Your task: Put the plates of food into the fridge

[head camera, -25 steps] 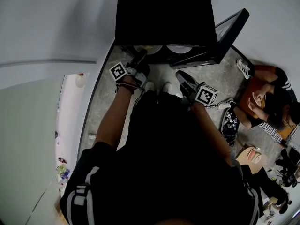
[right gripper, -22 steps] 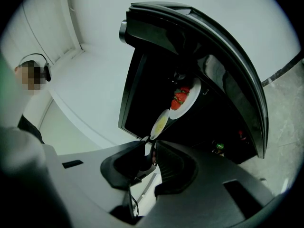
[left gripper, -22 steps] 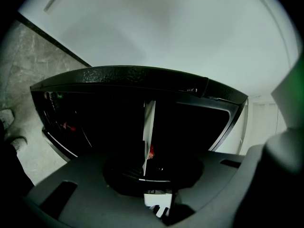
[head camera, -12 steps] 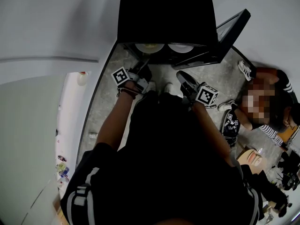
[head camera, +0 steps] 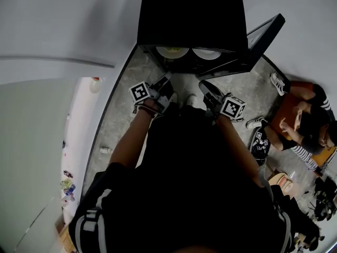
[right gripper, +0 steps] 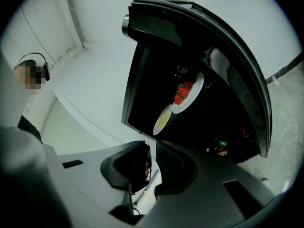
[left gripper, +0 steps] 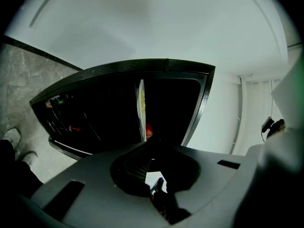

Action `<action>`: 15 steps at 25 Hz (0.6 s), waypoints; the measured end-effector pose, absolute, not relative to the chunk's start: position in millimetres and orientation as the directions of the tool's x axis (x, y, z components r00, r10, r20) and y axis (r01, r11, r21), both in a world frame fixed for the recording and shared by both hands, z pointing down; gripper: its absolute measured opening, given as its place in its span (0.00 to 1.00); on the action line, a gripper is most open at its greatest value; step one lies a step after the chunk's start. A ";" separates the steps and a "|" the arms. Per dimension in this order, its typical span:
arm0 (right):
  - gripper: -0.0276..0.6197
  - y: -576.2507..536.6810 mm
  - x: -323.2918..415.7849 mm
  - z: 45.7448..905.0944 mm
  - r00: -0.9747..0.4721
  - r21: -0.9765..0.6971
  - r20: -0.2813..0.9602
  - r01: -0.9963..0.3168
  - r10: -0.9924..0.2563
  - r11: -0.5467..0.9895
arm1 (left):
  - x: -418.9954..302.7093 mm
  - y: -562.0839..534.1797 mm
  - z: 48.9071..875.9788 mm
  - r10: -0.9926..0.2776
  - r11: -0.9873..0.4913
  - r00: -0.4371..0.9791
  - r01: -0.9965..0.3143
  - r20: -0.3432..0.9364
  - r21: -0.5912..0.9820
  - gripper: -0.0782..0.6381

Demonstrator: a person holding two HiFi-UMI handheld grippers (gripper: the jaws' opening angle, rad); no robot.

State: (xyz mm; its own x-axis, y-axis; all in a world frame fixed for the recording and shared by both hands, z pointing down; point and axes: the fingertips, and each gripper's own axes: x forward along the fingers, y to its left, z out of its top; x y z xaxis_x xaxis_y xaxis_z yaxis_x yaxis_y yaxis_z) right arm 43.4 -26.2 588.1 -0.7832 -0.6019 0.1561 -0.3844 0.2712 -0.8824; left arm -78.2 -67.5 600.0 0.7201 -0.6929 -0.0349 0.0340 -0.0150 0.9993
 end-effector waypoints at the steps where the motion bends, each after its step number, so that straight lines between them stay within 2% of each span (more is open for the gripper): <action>1: 0.18 -27.0 43.0 588.3 -0.785 -0.883 0.155 -0.383 -0.600 0.272 | -78.5 -67.4 600.4 -0.694 -0.015 0.720 0.032 -0.033 0.999 0.16; 15: 0.16 -18.4 47.2 585.8 -0.797 -0.875 0.160 -0.388 -0.582 0.291 | -79.1 -59.9 598.6 -0.694 -0.037 0.720 -0.022 -0.009 0.999 0.15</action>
State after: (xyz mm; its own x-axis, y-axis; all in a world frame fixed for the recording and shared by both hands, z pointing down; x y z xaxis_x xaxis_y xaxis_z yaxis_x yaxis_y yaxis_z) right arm 47.2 -18.4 585.8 -0.7971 -0.5823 0.1597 -0.3877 0.2909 -0.8747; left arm -79.1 -59.9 598.6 0.7199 -0.6940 -0.0094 -0.0223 -0.0367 0.9991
